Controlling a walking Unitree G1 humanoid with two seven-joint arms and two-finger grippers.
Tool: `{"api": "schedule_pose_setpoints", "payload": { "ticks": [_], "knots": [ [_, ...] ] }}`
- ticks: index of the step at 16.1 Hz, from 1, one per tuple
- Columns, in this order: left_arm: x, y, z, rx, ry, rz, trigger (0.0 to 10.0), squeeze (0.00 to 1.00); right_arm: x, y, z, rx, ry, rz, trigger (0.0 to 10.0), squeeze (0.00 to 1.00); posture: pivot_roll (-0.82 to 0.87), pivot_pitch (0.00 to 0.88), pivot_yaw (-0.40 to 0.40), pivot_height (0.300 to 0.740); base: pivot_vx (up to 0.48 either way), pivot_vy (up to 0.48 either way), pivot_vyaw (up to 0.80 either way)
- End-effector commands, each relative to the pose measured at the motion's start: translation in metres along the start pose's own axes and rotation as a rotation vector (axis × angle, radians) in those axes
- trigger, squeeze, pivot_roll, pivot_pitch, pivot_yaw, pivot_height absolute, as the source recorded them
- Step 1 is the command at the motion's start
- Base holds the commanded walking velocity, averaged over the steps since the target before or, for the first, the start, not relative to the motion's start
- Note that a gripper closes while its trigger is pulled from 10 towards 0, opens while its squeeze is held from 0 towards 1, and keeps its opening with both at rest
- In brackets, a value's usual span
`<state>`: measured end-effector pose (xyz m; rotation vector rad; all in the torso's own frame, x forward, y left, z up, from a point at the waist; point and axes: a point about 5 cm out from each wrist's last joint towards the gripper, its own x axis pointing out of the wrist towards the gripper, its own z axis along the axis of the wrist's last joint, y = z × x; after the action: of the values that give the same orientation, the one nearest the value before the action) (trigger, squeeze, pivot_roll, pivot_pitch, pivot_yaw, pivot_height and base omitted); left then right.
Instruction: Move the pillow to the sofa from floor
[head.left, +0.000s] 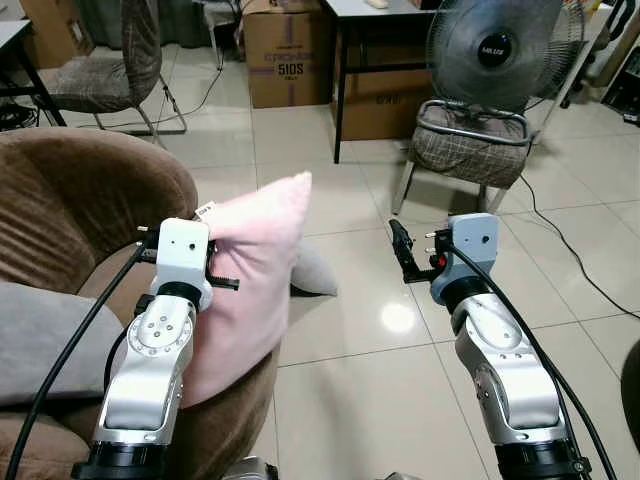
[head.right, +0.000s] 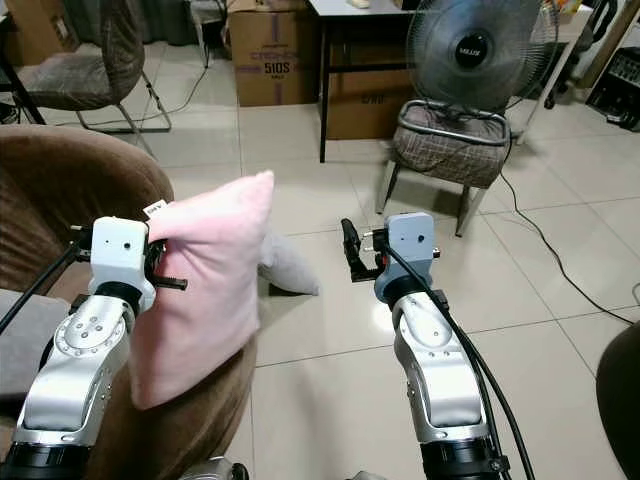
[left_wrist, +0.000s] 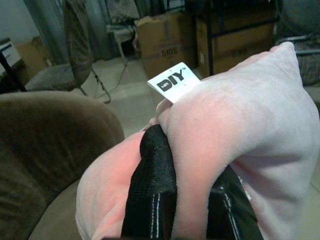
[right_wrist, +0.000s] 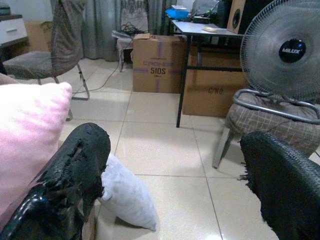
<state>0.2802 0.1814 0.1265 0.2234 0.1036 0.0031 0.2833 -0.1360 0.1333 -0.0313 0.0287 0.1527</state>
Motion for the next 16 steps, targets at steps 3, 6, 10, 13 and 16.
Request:
{"api": "schedule_pose_setpoints", "payload": {
  "ticks": [3, 6, 10, 13, 16],
  "knots": [
    [0.008, 0.005, 0.007, 0.063, -0.025, -0.015, 10.0, 0.00, 0.000, 0.004, -0.001, -0.037, 0.018, 0.087, 10.0, 0.00, 0.00, 0.000, -0.003, 0.740, 0.000, 0.000, 0.00],
    [0.018, 0.021, -0.001, 0.116, 0.026, 0.002, 10.0, 0.00, -0.005, 0.018, 0.004, -0.052, 0.008, 0.320, 10.0, 0.00, -0.01, 0.000, -0.005, 0.740, 0.000, 0.000, 0.00],
    [0.047, 0.037, -0.014, 0.210, 0.127, -0.099, 10.0, 0.00, -0.015, 0.027, 0.001, -0.134, 0.106, 0.668, 10.0, 0.00, -0.02, 0.000, -0.028, 0.740, 0.000, 0.000, 0.00],
    [0.064, 0.060, -0.030, 0.290, 0.262, -0.088, 10.0, 0.00, -0.027, 0.030, 0.001, -0.232, 0.190, 0.921, 10.0, 0.00, -0.04, 0.000, -0.040, 0.740, 0.000, 0.000, 0.00],
    [0.064, 0.088, -0.043, 0.349, 0.372, -0.014, 10.0, 0.00, -0.025, 0.026, 0.005, -0.267, 0.221, 0.974, 10.0, 0.00, -0.07, 0.000, -0.060, 0.740, 0.000, 0.000, 0.00]
  ]
}}
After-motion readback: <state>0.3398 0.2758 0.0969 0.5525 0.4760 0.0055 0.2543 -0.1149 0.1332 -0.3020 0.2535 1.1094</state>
